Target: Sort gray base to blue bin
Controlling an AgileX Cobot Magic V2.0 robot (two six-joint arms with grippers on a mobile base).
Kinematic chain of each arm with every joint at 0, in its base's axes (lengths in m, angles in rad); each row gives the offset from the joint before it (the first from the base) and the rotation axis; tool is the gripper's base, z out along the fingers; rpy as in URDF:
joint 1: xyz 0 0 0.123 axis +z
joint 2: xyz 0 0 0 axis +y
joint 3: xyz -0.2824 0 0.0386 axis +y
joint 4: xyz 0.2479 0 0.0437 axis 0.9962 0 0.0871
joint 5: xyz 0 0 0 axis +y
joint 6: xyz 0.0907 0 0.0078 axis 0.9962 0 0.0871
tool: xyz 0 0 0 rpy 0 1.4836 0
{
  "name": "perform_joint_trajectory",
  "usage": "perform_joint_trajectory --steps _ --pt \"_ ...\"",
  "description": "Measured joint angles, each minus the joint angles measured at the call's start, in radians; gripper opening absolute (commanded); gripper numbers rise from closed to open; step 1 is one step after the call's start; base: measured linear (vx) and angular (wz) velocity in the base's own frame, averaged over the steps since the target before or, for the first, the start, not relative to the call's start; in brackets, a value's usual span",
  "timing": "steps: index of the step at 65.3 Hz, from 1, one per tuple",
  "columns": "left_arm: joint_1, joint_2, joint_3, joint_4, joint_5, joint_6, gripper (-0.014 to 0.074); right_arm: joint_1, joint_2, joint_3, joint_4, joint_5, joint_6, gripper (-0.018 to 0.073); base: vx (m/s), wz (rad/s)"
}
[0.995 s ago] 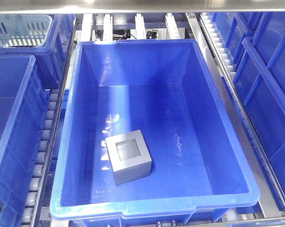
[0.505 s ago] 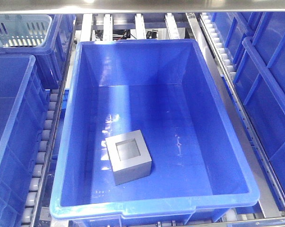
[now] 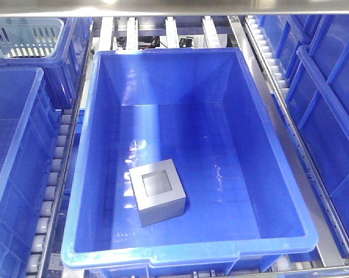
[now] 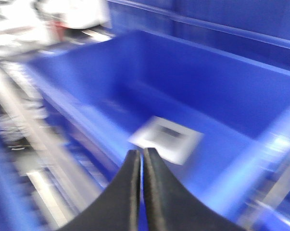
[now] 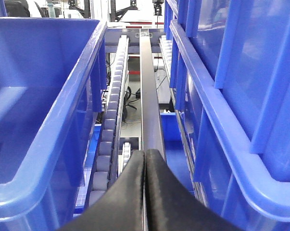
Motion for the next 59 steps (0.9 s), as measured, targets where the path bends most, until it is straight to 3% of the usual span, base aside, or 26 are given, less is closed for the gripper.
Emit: perform_joint_trajectory --steps 16,29,37,47,59 --pt "0.302 -0.039 0.071 0.053 -0.057 0.000 -0.0006 0.000 0.000 0.000 0.000 0.000 0.000 -0.0009 0.00 0.00" --pt "0.464 -0.194 0.240 0.075 -0.192 -0.026 -0.0006 0.000 0.000 0.000 0.000 0.000 0.000 -0.0009 0.00 0.00" --pt "0.520 -0.211 0.329 0.080 -0.219 -0.085 -0.0006 0.000 0.000 0.000 0.000 0.000 0.000 -0.0009 0.00 0.00" --pt "0.558 -0.211 0.372 0.086 -0.226 -0.243 -0.0006 0.000 0.000 0.000 0.000 0.000 0.000 -0.0009 0.00 0.00" --pt "0.559 -0.211 0.372 0.185 -0.226 -0.409 -0.0006 0.000 0.000 0.000 0.000 0.000 0.000 -0.0009 0.00 0.00"
